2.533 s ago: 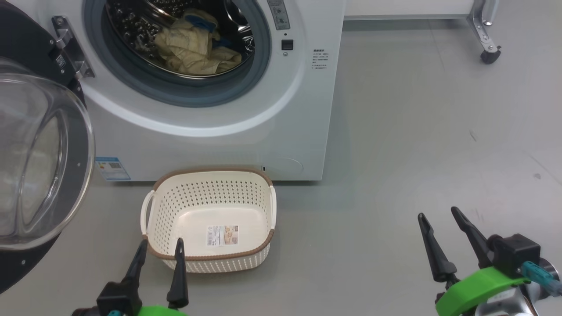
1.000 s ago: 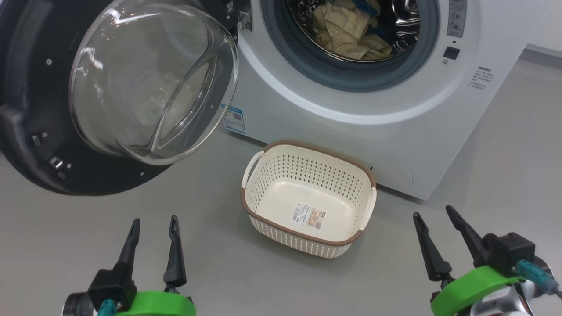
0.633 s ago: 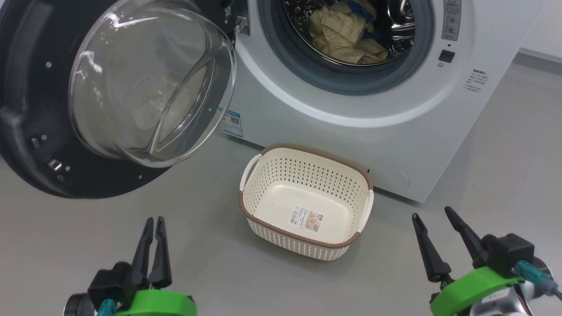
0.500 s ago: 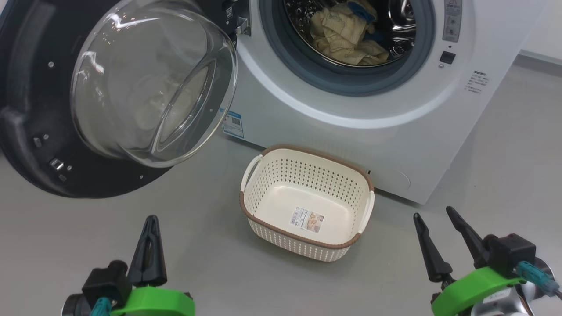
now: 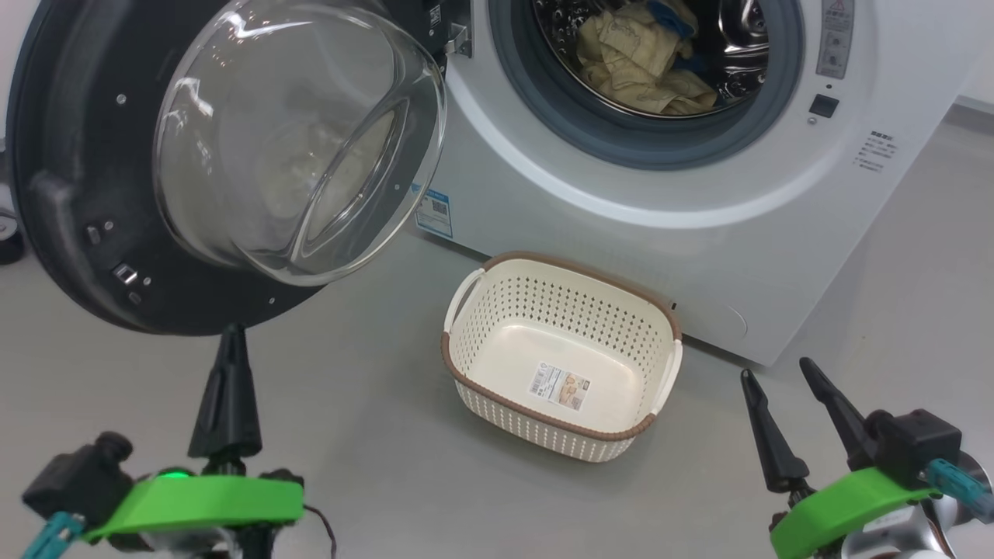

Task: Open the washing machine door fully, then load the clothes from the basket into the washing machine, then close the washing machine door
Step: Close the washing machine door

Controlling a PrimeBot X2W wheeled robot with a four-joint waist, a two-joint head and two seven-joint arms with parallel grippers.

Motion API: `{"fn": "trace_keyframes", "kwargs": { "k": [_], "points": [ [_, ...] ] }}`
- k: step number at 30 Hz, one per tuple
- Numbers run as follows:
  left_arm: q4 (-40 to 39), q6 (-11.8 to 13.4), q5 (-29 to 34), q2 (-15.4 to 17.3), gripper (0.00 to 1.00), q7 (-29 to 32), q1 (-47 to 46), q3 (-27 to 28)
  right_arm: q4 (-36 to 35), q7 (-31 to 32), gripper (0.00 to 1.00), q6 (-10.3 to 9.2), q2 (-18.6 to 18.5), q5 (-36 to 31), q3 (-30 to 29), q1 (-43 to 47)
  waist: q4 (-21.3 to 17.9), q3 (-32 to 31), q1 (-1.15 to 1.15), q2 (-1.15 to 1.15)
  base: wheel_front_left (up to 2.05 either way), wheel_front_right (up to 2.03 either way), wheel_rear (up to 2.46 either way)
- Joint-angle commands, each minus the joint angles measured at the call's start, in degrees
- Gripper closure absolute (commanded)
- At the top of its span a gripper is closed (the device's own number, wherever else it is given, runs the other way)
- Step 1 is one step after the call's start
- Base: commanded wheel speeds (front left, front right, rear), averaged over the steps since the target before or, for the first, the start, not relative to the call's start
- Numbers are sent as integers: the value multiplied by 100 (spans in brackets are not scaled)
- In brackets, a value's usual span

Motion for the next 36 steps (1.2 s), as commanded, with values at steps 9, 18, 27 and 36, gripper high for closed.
{"fn": "trace_keyframes", "kwargs": {
  "k": [9,18,27,36],
  "points": [
    [-1030,-732,-2439,83,100,399,-504,1238,-271,49,0,-16,-65,-39,34,-149,84,43,0,0,0,0,0],
    [-909,-907,-4183,625,100,952,-1158,2220,-369,117,0,-16,-65,-101,-1,-190,111,159,0,0,0,0,0],
    [337,-956,-5066,1121,100,1259,-1990,2879,-422,190,0,-16,-66,-150,3,-233,46,268,0,0,0,0,0],
    [1956,-970,-5670,1494,100,1574,-2738,3295,-498,288,0,-16,-154,-143,36,-275,-73,392,0,0,0,0,0]
  ]
}}
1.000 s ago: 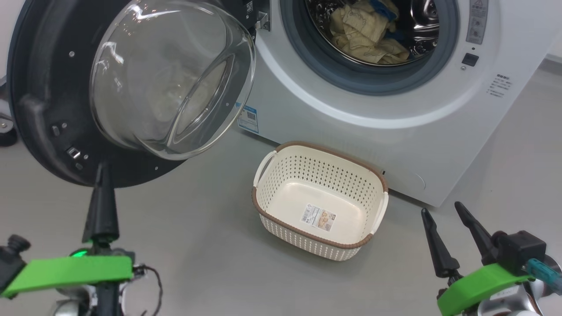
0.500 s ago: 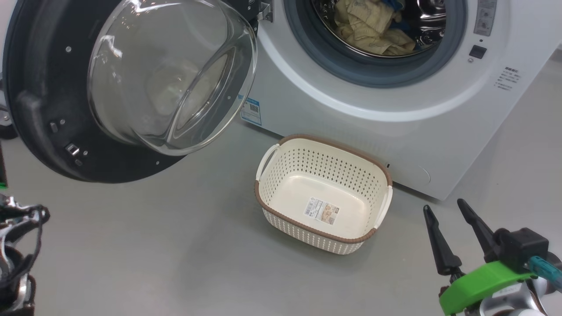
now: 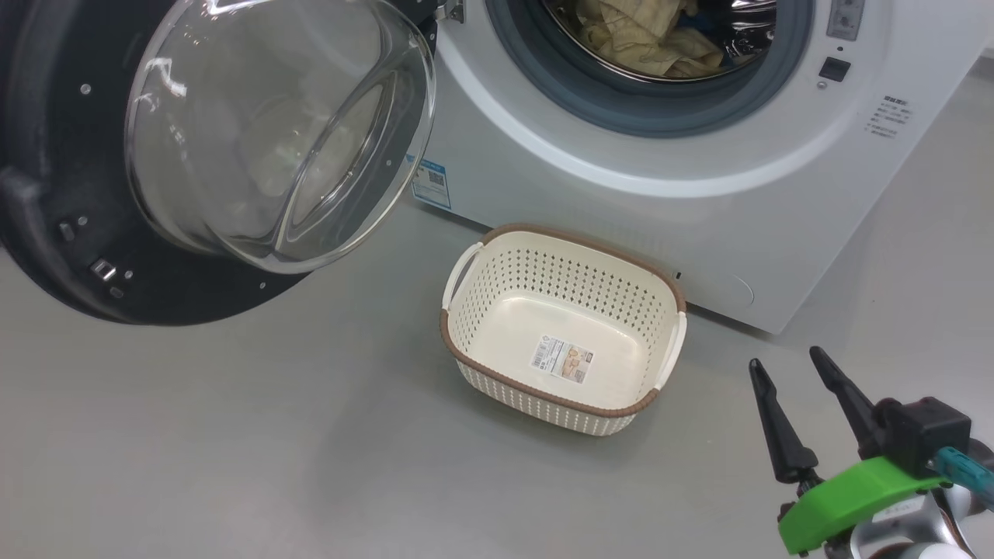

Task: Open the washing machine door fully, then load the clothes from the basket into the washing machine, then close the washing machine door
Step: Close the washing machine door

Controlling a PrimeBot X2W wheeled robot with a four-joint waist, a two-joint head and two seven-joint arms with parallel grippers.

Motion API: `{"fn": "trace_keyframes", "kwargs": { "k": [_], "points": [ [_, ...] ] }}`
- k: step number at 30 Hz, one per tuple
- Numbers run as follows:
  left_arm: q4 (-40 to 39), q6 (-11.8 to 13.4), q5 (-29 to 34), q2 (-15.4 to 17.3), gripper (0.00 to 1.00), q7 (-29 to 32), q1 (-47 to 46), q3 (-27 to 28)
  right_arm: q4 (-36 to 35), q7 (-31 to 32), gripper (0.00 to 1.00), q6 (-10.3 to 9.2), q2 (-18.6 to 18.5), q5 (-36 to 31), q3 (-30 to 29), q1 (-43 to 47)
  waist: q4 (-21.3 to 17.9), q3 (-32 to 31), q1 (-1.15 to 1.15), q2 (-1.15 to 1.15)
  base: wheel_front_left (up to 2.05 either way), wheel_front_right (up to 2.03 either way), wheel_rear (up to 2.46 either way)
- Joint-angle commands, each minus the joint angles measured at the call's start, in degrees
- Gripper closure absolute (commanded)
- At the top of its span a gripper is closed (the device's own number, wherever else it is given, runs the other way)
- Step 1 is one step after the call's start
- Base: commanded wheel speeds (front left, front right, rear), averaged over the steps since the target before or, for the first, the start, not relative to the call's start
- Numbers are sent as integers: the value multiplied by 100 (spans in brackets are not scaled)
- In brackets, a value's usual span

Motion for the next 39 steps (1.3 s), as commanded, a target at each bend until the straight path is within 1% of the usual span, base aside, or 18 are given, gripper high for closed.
{"fn": "trace_keyframes", "kwargs": {
  "k": [1,3,4,9,16,21,29,39],
  "points": [
    [79,-38,-162,363,100,95,-386,319,-237,35,0,-16,-147,-34,127,-254,-34,27,0,0,0,0,0],
    [390,-40,-260,424,100,177,-478,394,-247,61,0,-16,-172,-30,152,-256,-71,48,0,0,0,0,0],
    [390,-40,-260,424,100,177,-478,394,-247,61,0,-16,-172,-30,152,-256,-71,48,0,0,0,0,0],
    [940,-43,-493,472,100,452,-649,528,-266,120,0,-16,-239,-8,205,-264,-152,73,0,0,0,0,0],
    [1393,-44,-494,491,100,680,-780,609,-345,231,0,-16,-351,10,260,-278,-262,153,0,0,0,0,0],
    [1490,-44,-441,441,100,845,-813,637,-415,306,0,-16,-416,14,292,-289,-356,229,0,0,0,0,0],
    [1507,-45,-277,364,100,936,-828,729,-516,399,0,-16,-499,19,305,-333,-509,372,0,0,0,0,0],
    [1501,-45,-111,310,100,1093,-856,779,-574,418,0,-16,-532,28,291,-365,-604,485,0,0,0,0,0]
  ]
}}
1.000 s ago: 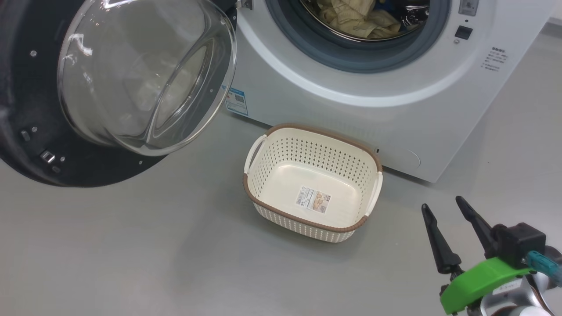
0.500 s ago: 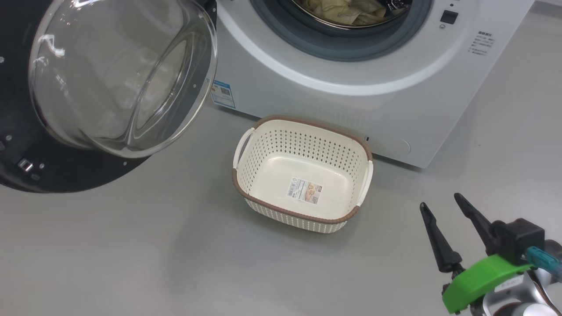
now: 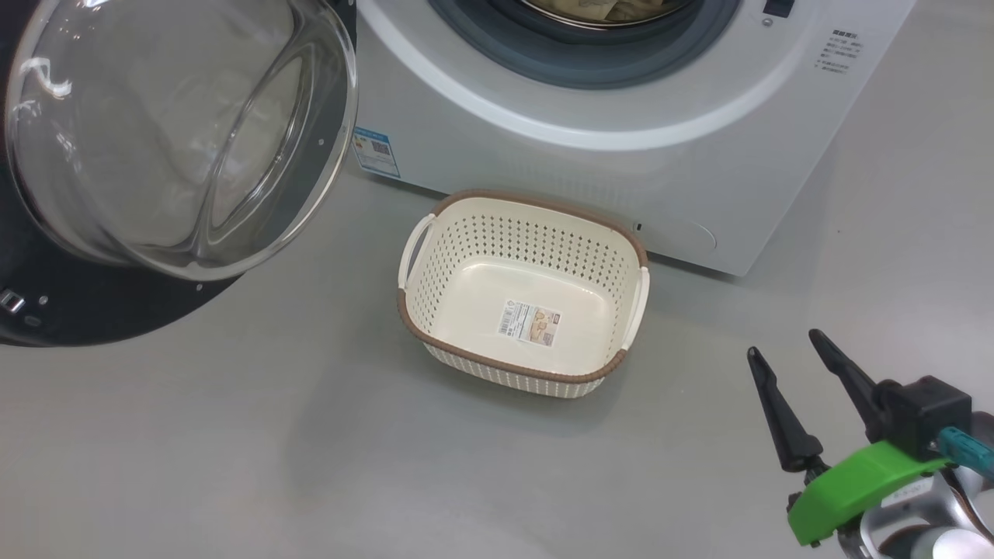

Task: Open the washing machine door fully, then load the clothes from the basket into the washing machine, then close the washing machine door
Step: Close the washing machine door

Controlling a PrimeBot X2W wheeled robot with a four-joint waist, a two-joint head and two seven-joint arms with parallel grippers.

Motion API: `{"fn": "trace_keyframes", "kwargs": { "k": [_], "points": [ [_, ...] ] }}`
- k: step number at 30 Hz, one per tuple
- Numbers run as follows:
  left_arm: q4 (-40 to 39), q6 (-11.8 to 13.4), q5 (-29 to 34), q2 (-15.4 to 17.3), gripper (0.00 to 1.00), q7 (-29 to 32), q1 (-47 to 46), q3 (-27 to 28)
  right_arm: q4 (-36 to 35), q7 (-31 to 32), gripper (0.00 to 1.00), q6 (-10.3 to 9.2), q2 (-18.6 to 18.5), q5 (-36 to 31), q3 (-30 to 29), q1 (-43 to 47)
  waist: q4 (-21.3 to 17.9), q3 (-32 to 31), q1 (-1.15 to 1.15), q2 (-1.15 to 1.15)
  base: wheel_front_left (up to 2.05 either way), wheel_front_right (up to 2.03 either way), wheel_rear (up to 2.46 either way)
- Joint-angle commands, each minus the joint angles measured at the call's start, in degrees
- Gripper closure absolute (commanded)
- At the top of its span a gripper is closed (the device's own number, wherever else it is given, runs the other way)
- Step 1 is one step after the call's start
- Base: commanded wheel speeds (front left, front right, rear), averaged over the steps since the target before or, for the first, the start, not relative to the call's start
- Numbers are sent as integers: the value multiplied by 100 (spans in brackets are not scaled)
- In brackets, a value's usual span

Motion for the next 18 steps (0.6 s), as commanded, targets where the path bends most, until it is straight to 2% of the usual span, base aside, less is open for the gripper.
{"fn": "trace_keyframes", "kwargs": {
  "k": [1,12,18],
  "points": [
    [-194,-39,92,273,100,77,-256,136,-251,27,0,-16,-128,17,89,-246,-6,27,0,0,0,0,0],
    [-344,-39,86,121,100,-104,-315,534,-285,73,0,-16,-175,17,61,-292,-3,118,0,0,0,0,0],
    [-263,-39,342,119,100,-228,-325,541,-303,114,0,-16,-214,15,75,-301,-17,145,0,0,0,0,0]
  ]
}}
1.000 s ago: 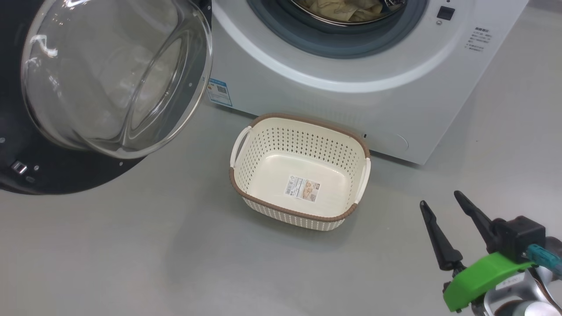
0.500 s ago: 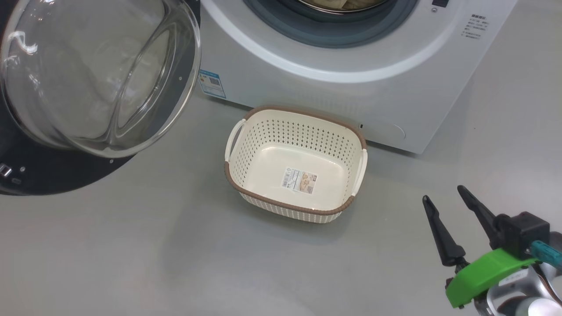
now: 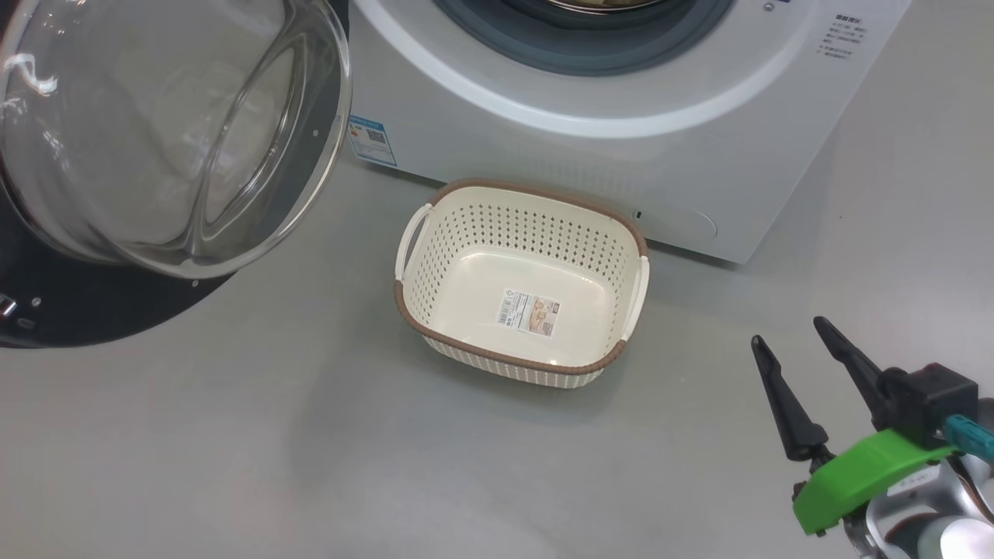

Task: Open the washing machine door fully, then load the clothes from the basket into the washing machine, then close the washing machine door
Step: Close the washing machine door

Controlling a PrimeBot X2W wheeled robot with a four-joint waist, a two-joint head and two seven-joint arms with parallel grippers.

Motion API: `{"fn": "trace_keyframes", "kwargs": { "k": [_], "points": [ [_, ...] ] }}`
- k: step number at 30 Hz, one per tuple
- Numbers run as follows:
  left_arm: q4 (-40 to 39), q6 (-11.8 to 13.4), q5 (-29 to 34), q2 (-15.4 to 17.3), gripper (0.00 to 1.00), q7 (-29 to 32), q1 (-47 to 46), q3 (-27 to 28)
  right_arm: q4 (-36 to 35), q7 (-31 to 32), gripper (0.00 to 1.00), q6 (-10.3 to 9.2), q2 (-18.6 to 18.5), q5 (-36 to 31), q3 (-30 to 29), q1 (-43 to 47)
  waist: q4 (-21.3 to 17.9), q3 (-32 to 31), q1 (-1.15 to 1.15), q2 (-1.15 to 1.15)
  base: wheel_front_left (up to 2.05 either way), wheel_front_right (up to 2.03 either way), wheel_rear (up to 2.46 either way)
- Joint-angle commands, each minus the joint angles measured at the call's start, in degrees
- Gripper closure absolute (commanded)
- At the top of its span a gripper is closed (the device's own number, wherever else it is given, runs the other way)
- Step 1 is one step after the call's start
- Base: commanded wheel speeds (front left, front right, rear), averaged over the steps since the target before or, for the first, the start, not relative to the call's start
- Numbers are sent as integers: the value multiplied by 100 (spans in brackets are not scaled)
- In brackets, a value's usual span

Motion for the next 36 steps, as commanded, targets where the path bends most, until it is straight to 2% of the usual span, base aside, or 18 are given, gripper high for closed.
{"fn": "trace_keyframes", "kwargs": {
  "k": [1,8,12,24,36],
  "points": [
    [-155,-39,56,316,100,-9,-232,157,-236,21,0,-16,-145,16,104,-193,-3,9,0,0,0,0,0],
    [-36,-39,232,296,100,-317,-366,244,-263,72,0,-16,-176,17,123,-205,-30,48,0,0,0,0,0],
    [66,-39,301,300,100,-239,-386,154,-255,94,0,-16,-195,31,145,-197,-64,22,0,0,0,0,0],
    [-137,-39,139,270,100,603,-210,-55,-234,106,0,-16,-144,17,143,-126,-71,-72,0,0,0,0,0],
    [-536,-39,-121,84,100,1428,113,-91,-199,93,0,-16,-111,10,170,-107,26,-123,0,0,0,0,0]
  ]
}}
